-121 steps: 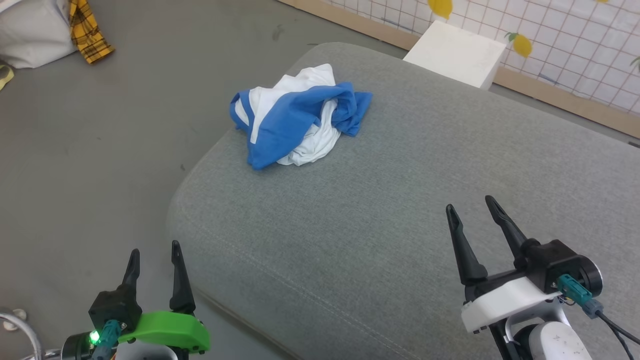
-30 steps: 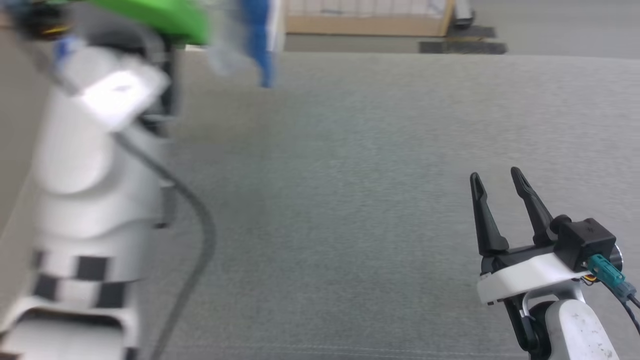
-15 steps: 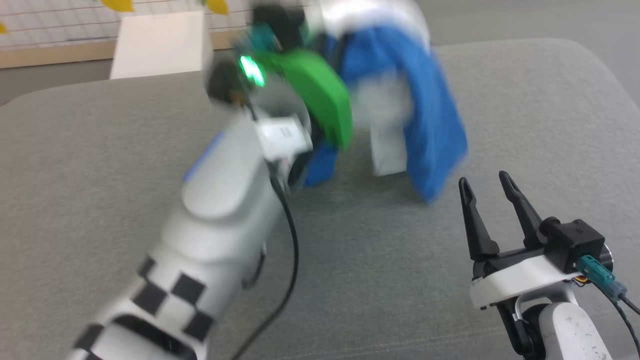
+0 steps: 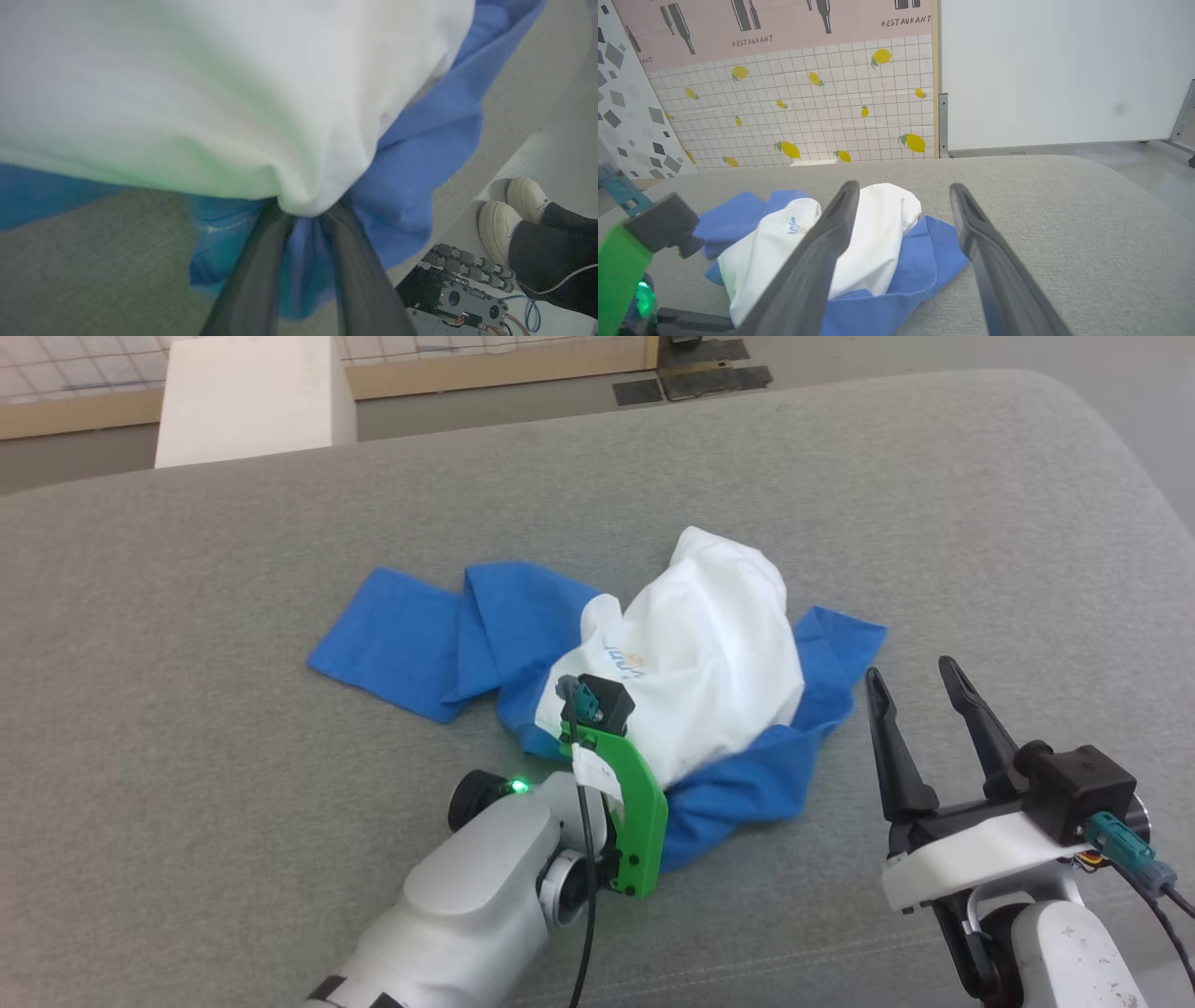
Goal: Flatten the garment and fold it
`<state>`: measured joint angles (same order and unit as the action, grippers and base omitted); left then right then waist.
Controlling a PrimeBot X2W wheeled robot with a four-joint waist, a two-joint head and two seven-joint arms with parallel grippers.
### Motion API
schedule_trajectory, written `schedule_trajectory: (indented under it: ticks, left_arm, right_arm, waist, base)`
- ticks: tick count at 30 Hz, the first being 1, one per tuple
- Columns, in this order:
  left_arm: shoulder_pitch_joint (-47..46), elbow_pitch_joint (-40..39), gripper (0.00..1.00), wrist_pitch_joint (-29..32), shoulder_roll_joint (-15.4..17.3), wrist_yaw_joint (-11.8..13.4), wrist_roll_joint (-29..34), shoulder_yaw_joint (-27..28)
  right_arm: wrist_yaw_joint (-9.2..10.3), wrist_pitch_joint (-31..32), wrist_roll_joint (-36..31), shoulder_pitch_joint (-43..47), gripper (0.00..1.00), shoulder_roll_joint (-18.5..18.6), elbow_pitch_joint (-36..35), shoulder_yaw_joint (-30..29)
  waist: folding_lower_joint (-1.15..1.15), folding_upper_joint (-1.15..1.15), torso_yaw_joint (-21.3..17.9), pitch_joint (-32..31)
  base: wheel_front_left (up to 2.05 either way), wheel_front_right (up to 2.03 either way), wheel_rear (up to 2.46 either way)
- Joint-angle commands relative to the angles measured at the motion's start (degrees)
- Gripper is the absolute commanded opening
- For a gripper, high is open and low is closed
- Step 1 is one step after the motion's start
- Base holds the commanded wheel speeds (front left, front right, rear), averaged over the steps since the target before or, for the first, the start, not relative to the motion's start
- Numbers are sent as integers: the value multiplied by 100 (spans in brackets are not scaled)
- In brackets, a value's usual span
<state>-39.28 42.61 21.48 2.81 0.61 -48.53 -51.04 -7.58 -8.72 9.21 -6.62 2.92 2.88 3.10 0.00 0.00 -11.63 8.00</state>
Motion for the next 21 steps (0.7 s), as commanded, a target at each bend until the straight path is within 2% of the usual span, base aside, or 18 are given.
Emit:
schedule_trajectory:
  ticks: [1, 4, 7, 10, 12, 17, 21]
  left_arm:
    - [68, -72, 100, -143, 8, 1, -84, 13]
    - [94, -291, 100, -831, 8, 55, -175, 206]
    - [128, -603, 100, -1908, 15, 11, -107, 473]
    - [255, -891, 100, -2855, 159, -14, 45, 686]
    - [392, -1079, 100, -3367, 327, 63, 162, 859]
    - [911, -1854, 100, -3641, 779, 312, 624, 1656]
    - [1825, -2857, 100, -3646, 988, 426, 1466, 2850]
  right_arm:
    - [9, -5, 50, 37, 100, -4, 15, -15]
    - [9, -5, 34, 40, 100, -4, 18, -46]
    - [9, 17, -5, 49, 100, -4, 3, -101]
    - [9, 51, -41, 70, 100, -4, -20, -163]
    - [9, 79, -67, 95, 100, -4, -41, -199]
    - [9, 161, -87, 151, 100, -4, -66, -281]
    - [9, 272, -58, 162, 100, -4, -53, -336]
  waist:
    - [0, 0, 95, -3]
    - [0, 0, 225, -31]
    - [0, 0, 373, -76]
    - [0, 0, 511, -142]
    - [0, 0, 596, -184]
    - [0, 0, 782, -238]
    - [0, 0, 885, -210]
  base:
    - [0, 0, 0]
    - [0, 0, 0]
    - [0, 0, 0]
    - [0, 0, 0]
    - [0, 0, 0]
    - [0, 0, 0]
    - [0, 0, 0]
